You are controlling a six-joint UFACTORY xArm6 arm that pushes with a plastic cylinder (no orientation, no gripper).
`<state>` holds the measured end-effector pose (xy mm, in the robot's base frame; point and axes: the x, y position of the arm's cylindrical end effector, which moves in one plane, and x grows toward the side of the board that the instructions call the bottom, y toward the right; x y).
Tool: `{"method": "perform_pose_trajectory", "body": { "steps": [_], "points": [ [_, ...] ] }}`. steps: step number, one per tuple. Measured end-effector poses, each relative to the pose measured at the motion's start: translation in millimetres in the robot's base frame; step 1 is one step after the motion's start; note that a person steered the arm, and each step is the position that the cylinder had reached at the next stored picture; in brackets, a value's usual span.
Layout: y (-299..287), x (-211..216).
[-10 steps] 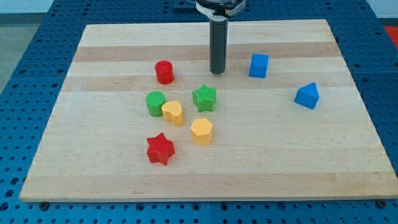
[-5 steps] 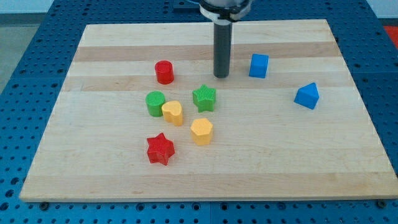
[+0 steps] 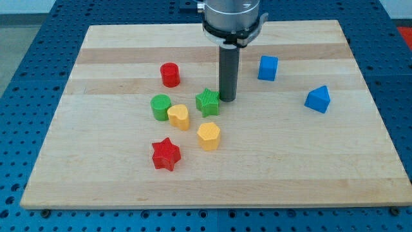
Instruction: Move the green star downwards
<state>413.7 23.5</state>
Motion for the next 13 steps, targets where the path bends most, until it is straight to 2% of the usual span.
{"method": "perform_pose_trajectory", "body": {
  "steps": [1,2,3,7,13],
  "points": [
    [-3.5,-55.1],
    [-3.5,-56.6],
    [-15.2,-42.2],
    [-33.9,-42.7],
    [-24.4,2.8]
  ]
}}
